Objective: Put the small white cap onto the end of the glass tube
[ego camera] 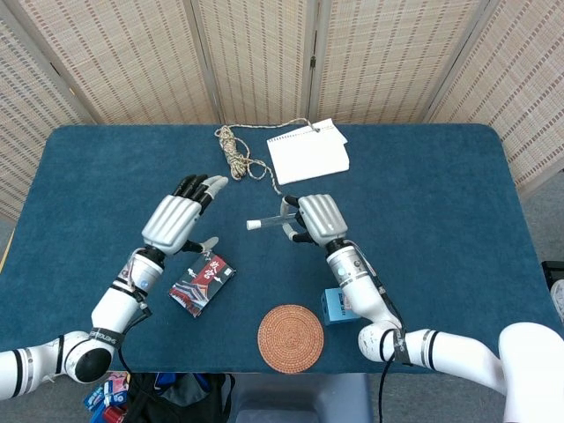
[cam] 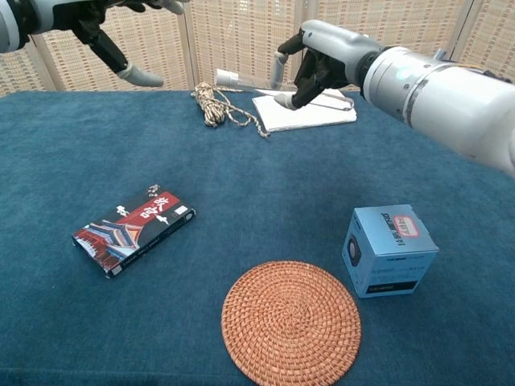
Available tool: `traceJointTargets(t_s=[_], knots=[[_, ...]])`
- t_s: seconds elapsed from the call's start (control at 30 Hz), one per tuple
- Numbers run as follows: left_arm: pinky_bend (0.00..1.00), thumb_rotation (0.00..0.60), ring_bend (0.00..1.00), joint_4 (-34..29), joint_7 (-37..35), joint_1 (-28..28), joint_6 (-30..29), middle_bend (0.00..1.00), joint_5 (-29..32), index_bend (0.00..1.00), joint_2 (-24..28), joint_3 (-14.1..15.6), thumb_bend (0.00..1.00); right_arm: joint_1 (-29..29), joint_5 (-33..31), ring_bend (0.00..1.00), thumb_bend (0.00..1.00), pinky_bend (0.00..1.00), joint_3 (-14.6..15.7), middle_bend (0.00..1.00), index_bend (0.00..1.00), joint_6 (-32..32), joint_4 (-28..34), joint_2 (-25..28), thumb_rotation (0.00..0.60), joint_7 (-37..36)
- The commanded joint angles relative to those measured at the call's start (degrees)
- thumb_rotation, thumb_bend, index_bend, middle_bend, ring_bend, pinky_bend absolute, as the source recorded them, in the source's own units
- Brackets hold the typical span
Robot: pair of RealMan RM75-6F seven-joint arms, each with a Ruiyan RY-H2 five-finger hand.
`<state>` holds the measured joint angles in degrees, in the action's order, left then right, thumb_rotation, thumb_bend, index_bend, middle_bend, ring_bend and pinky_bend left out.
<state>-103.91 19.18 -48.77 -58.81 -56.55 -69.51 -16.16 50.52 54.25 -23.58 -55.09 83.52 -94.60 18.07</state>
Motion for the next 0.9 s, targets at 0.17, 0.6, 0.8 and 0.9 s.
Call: traceJointTargets(t_s=[0.17, 0.6, 0.8, 0.9], knots=[[0.00, 0.600, 0.00, 2.58, 0.05, 1.67, -0.30, 0.00, 1.09, 0.00, 0.51, 2.04, 0.21, 3.26, -8.86, 1.00, 0.66, 1.00, 1.93, 1.00, 0.96, 3.44, -2.50, 0.38, 0.600, 6.03], [0.00, 0.600, 0.00, 5.35, -2.19, 4.31, -0.48, 0.00, 0.01, 0.00, 0.18, 4.37, 0.21, 5.94, -11.00, 1.00, 0.65, 1.00, 3.45, 1.00, 0.96, 6.79, -19.81, -11.95, 0.600, 0.79], [0.00, 0.600, 0.00, 6.40, -2.72, 5.02, -0.11, 0.00, -0.94, 0.00, -0.34, 5.30, 0.21, 6.65, -10.66, 1.00, 0.57, 1.00, 3.57, 1.00, 0.90, 8.00, -25.38, -15.51, 0.600, -0.13], [0.00, 0.600, 0.00, 6.72, -3.01, 5.31, -0.03, 0.00, -1.35, 0.00, -0.49, 5.49, 0.21, 6.94, -10.70, 1.00, 0.55, 1.00, 3.57, 1.00, 0.84, 8.49, -27.00, -16.49, 0.600, 0.21]])
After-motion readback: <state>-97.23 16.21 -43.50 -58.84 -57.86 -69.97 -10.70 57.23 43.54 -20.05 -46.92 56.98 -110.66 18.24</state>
